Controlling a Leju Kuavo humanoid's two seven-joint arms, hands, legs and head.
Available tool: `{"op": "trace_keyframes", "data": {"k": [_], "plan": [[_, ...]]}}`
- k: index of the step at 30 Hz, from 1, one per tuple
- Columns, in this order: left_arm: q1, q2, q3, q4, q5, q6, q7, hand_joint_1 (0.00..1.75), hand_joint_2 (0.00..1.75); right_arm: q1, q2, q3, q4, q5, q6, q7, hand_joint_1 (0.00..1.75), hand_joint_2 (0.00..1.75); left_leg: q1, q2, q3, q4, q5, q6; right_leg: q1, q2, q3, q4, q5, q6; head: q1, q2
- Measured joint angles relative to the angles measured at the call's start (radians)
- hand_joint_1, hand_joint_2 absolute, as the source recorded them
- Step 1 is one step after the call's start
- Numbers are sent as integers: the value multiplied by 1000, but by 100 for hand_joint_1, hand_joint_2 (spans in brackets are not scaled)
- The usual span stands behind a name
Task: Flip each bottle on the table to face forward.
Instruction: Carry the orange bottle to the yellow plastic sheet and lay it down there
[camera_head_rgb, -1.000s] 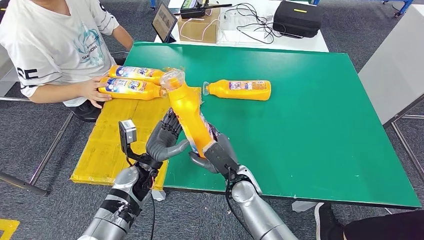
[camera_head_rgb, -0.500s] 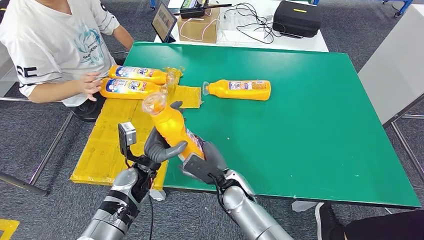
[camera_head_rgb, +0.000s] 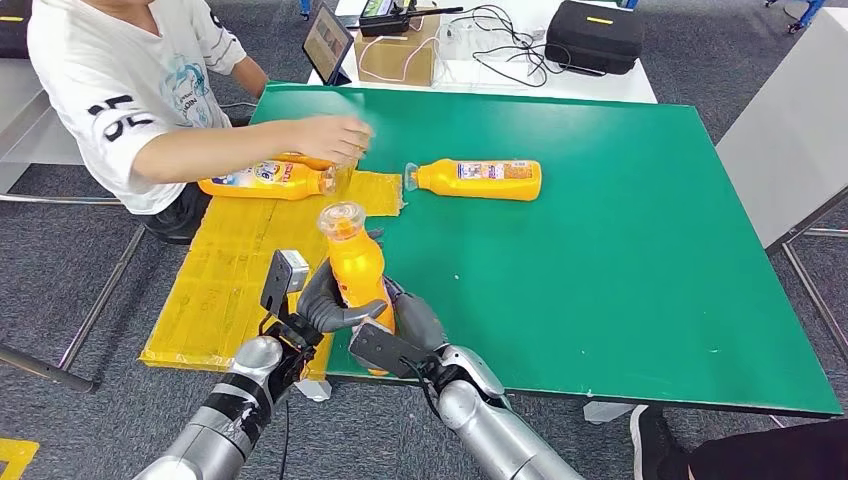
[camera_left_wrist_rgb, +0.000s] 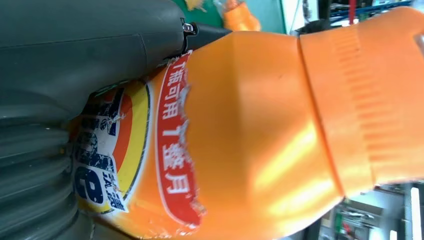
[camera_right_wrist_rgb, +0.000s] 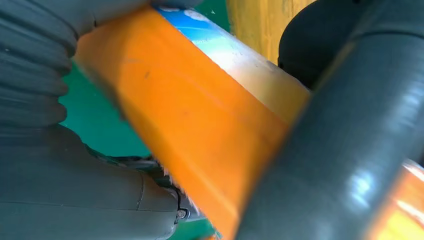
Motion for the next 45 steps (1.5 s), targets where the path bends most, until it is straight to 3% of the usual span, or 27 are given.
{"op": "trace_keyframes", "data": {"k": [10, 15, 19, 24, 32, 39, 45], "plan": [[0, 5, 0, 18, 13, 10, 5, 175, 175, 8, -1, 0, -5, -17, -19, -1, 0, 175, 0, 0, 0, 0, 0, 0, 0, 0, 0, 0, 0, 0, 0, 0], [-4, 10, 29, 17, 69, 88, 56, 175, 175, 49, -14, -38, -61, -99, -49, -35, 0, 175, 0, 0, 0, 0, 0, 0, 0, 0, 0, 0, 0, 0, 0, 0], [-23, 43, 83, 24, 68, 193, 52, 175, 175, 84, -39, -100, -129, -167, -45, -67, 0, 175, 0, 0, 0, 0, 0, 0, 0, 0, -1, 0, 0, 0, 0, 0], [-76, 115, 110, 32, -176, 444, 10, 175, 175, 129, -63, -173, -227, -213, -47, -96, 0, 175, 1, 0, 0, 0, 0, -1, 1, 0, -1, 0, 0, 0, 0, 0], [-134, 184, 113, 69, -453, 582, 33, 175, 175, 169, -73, -241, -334, -254, -43, -111, 0, 175, 2, 0, 0, 0, 1, -1, 1, 0, -1, 0, 0, -1, 0, 0], [-245, 259, 38, 221, -840, 618, 99, 175, 175, 183, -73, -279, -385, -283, -16, -122, 0, 175, 1, 1, 0, 0, 1, -1, 1, 0, -1, 0, 0, -1, 0, 0], [-297, 332, -67, 359, -1029, 580, 103, 175, 175, 183, -73, -292, -390, -296, 3, -133, 0, 175, 2, 2, 0, 0, 1, -1, 2, 1, -1, 1, 0, -1, 0, 0]]}}
